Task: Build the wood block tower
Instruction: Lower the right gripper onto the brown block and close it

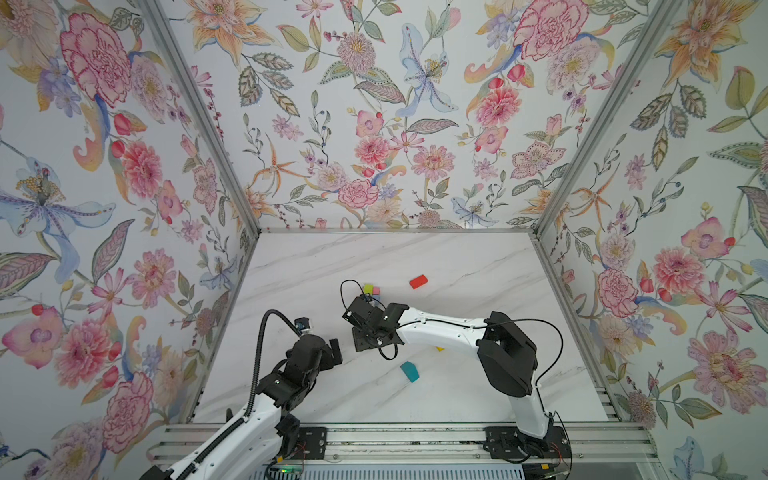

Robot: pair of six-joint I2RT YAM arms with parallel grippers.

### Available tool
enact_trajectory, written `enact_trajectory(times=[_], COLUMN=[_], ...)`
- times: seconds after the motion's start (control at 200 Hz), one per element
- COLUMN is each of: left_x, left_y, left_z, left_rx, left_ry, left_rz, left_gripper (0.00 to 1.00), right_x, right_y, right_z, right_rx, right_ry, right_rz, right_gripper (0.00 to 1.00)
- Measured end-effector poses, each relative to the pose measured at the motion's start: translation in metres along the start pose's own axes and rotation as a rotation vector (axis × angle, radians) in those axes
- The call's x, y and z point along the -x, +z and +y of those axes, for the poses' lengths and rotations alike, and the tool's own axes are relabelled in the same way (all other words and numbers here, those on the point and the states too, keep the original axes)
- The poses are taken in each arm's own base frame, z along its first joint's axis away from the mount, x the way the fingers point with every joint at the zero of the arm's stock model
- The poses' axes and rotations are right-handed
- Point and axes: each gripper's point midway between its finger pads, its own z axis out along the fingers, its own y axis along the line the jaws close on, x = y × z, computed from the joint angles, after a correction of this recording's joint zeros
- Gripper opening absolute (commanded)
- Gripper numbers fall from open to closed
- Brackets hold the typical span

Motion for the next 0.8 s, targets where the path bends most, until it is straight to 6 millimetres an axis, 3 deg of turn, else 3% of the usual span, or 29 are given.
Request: enact_trajectory(times=[0.19,0.555,0.801], left_x=[-0.008,-0.005,-0.003], left_y=[0.002,0.003,0.003], left_z=[0.0,-0.004,-0.003], left_rx=[-0.014,-0.037,-0.037], left_ry=[-0.005,-0.018,-0.025], left_rz=[0.019,0.009,0.005], left_gripper=[0.99,0.99,0.99], right_x=[-0.004,0.004,0.004], right_y=[0.012,0.023,0.036], right_z=[-0.002,0.007,-0.003], right_rx=[-0.029,-0.03,-0.057], right_ry=[0.014,0.027,0.039], right_rz=[0.029,0.028,0.047], right_gripper=[0.58,0.5,0.49])
